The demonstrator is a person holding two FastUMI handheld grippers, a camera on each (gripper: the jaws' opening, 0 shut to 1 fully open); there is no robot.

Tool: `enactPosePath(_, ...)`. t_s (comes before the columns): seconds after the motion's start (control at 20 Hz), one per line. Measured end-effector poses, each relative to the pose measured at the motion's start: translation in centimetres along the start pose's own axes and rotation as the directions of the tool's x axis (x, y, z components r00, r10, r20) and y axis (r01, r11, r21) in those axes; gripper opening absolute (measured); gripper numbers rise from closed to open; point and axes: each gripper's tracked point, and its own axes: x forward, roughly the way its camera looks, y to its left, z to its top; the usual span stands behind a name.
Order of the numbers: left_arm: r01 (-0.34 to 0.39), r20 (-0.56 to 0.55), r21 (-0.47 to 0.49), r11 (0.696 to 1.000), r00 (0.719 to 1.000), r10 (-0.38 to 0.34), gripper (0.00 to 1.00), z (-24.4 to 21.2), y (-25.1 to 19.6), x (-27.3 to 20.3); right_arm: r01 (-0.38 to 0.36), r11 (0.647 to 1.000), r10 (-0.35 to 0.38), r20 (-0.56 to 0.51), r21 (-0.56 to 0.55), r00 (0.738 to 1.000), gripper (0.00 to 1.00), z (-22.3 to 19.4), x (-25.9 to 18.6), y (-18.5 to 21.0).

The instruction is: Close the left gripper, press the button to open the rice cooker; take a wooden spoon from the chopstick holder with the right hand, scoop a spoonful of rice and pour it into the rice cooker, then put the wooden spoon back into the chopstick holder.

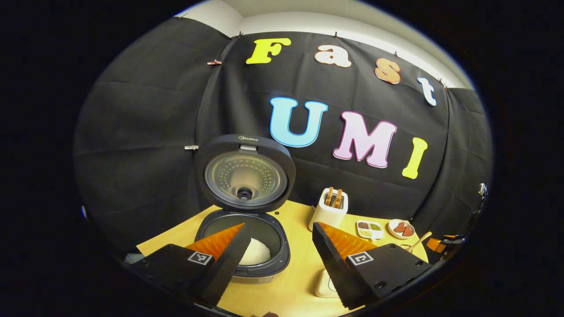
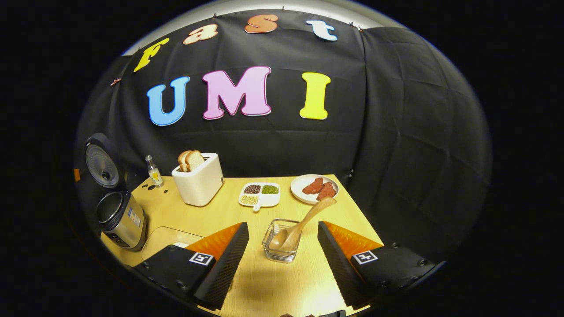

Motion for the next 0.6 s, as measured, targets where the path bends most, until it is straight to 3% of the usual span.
enactPosePath(0.2, -0.009, -0.042, 0.007, 1.000, 0.999, 0.010, 0.92, -1.7, -0.5, 0.2, 0.037, 0.999, -0.036, -0.045, 0.019, 0.998, 0.98, -1.7, 3.3, -1.9)
enactPosePath(0.6, -0.064, -0.119, 0.015, 0.998, 0.991, 0.066, 0.96, -5.2, -0.3, -0.6, 0.056, 0.997, -0.050, -0.123, 0.049, 0.991, 0.98, -4.0, 10.7, -4.5)
